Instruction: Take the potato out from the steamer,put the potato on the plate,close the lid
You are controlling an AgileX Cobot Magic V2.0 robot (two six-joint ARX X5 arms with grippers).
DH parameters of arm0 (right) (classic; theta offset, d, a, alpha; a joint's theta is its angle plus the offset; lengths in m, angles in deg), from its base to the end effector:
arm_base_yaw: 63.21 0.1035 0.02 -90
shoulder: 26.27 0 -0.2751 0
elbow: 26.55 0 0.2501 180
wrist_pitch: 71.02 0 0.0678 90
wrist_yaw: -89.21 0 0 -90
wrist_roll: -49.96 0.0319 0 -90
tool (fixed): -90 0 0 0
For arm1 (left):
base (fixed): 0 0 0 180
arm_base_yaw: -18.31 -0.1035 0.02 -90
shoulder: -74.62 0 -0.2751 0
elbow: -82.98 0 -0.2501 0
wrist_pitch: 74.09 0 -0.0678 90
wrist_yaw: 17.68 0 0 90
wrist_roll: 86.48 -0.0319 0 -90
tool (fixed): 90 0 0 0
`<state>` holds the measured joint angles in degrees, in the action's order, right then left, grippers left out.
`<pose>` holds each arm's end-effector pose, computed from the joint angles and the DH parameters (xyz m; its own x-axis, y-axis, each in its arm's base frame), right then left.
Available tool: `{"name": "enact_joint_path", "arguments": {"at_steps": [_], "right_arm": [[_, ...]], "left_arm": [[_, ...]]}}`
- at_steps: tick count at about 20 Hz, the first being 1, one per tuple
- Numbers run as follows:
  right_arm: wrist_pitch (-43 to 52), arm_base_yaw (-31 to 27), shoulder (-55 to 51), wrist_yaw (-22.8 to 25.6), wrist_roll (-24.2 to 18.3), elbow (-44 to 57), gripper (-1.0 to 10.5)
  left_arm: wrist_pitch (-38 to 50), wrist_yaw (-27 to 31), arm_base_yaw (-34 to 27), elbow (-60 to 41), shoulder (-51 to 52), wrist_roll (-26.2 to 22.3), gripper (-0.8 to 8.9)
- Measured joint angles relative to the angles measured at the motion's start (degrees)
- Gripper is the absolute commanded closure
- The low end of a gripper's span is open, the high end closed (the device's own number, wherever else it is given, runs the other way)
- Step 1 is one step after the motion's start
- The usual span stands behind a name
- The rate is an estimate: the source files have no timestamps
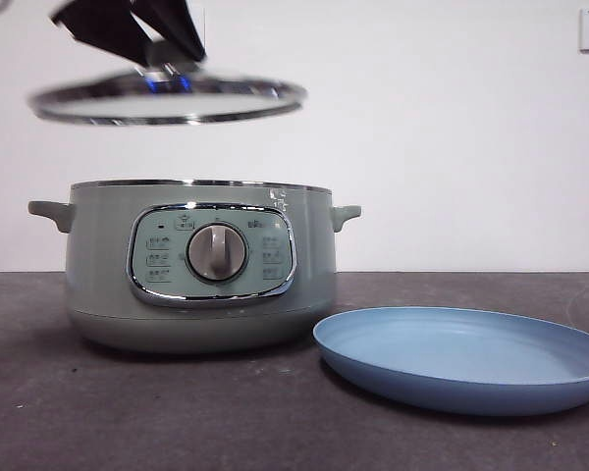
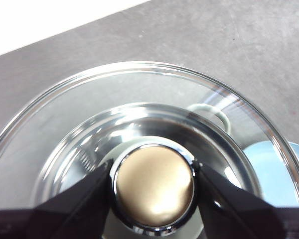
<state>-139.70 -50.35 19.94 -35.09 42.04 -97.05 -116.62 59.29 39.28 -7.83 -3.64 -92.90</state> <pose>0.1177 0.0453 0.3391 0.4501 0.6808 -0.5779 -0.6649 0.6875 0.2920 0.2718 -0.1119 0.3685 0.6941 -0.5075 -0.5105 0.5794 0.8148 -0.0222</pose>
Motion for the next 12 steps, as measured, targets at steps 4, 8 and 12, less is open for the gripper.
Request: {"name": "enact_joint_path", "arguments": {"at_steps": [4,8,12], "right_arm": [[-0.02,0.00,0.11,0.00,0.02,0.00,3.5],[0.04,0.00,0.57,0.00,0.48,0.00,3.5],[1.36,0.00,1.53,-0.02,2.03,0.00,3.5]], "left_arm": [[-7.93,2.05,-1.86,0.00,9.14,0.00,8.22],[-14.58,3.19,-3.91,0.00,16.83,-0.02,8.22],[-20.48,3.17,-5.68,0.00,22.23,-0.02,8.22]]}}
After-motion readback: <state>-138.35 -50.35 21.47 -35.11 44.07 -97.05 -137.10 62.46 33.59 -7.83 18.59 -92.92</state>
